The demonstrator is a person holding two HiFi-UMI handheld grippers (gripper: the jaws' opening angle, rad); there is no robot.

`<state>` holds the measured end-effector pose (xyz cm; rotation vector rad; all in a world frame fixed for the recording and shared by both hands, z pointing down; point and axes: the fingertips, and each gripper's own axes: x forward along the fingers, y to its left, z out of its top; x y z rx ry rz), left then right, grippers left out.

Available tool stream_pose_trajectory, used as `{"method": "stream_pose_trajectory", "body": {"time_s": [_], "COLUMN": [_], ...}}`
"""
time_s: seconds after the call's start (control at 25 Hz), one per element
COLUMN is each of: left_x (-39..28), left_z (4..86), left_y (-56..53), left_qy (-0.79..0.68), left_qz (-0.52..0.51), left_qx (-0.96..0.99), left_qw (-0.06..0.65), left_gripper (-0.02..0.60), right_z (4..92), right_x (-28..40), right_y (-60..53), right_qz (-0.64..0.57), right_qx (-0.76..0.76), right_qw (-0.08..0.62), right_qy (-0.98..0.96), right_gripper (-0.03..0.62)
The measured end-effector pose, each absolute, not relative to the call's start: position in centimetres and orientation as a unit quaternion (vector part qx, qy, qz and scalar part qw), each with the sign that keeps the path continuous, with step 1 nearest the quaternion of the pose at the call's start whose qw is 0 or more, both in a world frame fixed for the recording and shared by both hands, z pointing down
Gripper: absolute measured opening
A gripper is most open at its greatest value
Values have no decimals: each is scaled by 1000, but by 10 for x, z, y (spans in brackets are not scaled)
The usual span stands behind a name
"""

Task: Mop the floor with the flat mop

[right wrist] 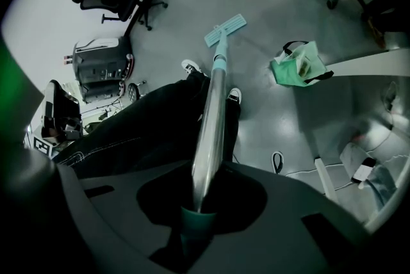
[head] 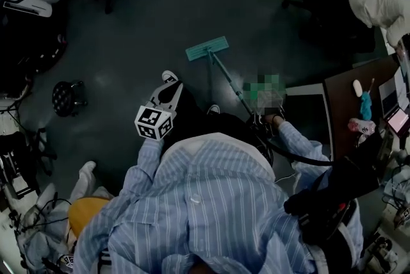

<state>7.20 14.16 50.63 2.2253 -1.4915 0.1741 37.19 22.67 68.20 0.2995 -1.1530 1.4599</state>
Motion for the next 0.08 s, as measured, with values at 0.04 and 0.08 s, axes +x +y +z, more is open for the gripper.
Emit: {"method": "stream_pose_trajectory", "body": {"time_s": [0.04,0.08], "left_x": [73,75], "left_z": [506,507], "left_y": [140,139], "left_qy": [-540,-539], "left_qz": [65,66], "left_qx": [808,809], "left_qw": [226,226], "left_gripper": [8,7], "right_z": [682,682], "right_x": [373,375], "right_y": [226,225], "right_qz": [627,628], "right_qx": [129,130], "right_qw": [587,587], "right_qy": [-495,-495], "right_gripper": [55,55]}}
